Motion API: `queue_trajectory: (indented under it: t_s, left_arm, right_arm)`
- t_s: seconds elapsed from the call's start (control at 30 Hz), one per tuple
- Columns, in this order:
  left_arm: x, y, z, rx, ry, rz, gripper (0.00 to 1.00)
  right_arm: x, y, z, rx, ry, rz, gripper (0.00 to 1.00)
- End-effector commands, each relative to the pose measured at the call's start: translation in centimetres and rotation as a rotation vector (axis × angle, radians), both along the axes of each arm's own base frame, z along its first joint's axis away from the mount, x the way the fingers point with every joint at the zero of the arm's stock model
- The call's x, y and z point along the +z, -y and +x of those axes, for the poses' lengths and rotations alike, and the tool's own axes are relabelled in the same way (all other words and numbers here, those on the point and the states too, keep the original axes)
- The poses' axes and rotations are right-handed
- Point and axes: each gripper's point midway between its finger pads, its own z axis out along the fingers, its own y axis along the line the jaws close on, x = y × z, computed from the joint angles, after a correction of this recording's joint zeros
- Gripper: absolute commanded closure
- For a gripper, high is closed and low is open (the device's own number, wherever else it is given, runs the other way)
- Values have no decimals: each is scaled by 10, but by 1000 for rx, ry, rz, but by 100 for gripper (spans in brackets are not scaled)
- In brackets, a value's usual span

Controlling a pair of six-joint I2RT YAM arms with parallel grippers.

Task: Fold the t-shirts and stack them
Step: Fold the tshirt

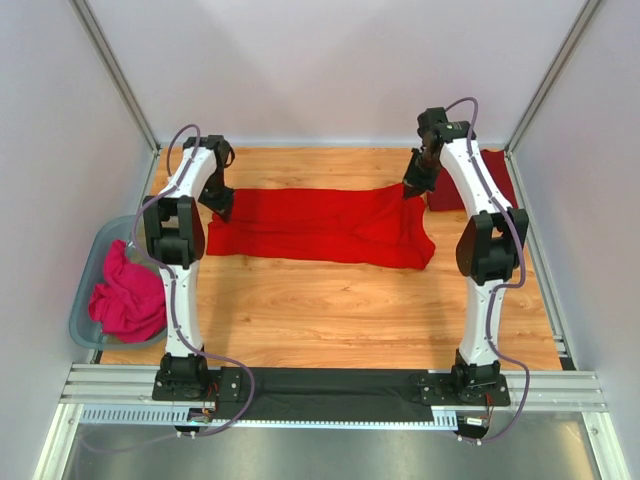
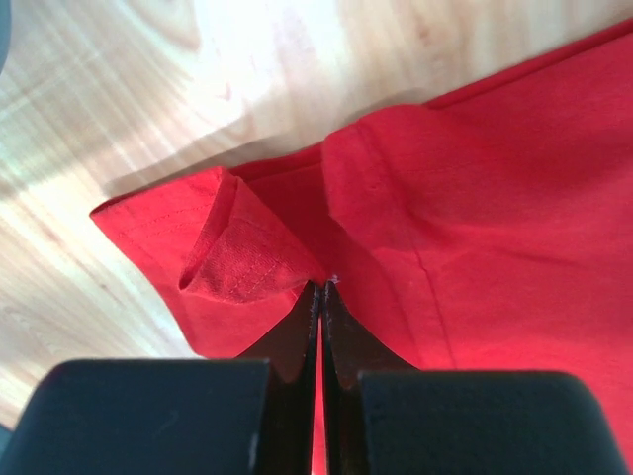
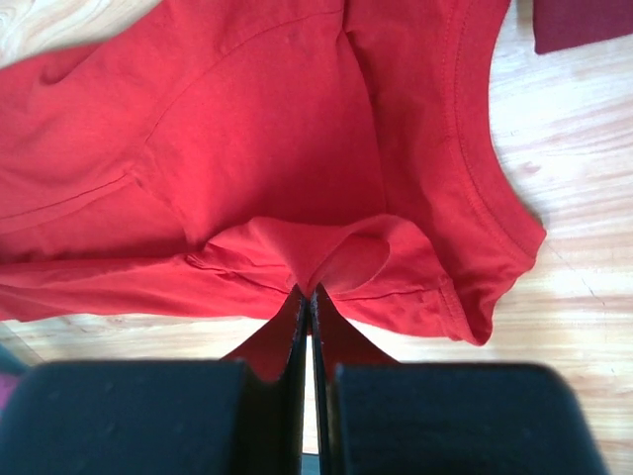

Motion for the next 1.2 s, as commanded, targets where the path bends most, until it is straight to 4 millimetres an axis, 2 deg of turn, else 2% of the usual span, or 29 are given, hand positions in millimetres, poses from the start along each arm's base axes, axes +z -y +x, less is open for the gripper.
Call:
queue_trajectory:
  t_s: [0.0,0.13,0.3,0.37,0.57,0.63,0.8,0.9,0.93,1.0,1.03,1.1,1.17]
  left_arm:
    - [9,-10,-8,7,-41,49,100]
    - [4,-11,-11,8,-60,56,100]
    - [-3,-12,-11,5,-80,54,100]
    - [-1,-12,-8,6,-65,57,97]
    - [15,-16,-3,20,-27,78,83]
    - [22,-17,-4,28,-16,83,73]
    - [55,-20,5,-26,81,104,70]
    - [74,-14,16,-110,172,85,70]
    - [72,-7,20,-143,195,49,70]
    - [80,-1,16,-180,211,26,69]
    - [74,7,14,-246,208,2,69]
    - [75,16,11,-327,225,-26,69]
    - [70,29,6,-434,217,-48,69]
  right_arm:
    - [5,-5,15,53,56,14,100]
    - [8,-5,27,81,96,5,100]
    - [2,-8,37,108,105,14,99]
    - [1,-7,39,111,109,10,99]
    - [6,-11,53,117,159,43,98]
    - [8,-16,59,122,179,75,98]
    - [7,-21,72,93,206,138,96]
    - [3,-24,77,72,205,166,89]
    - [3,-24,79,63,206,173,85]
    - [6,-24,81,51,210,191,80]
    - [9,-25,82,41,209,206,73]
    - [13,-19,76,20,190,190,67]
    - [11,-2,68,-26,156,123,64]
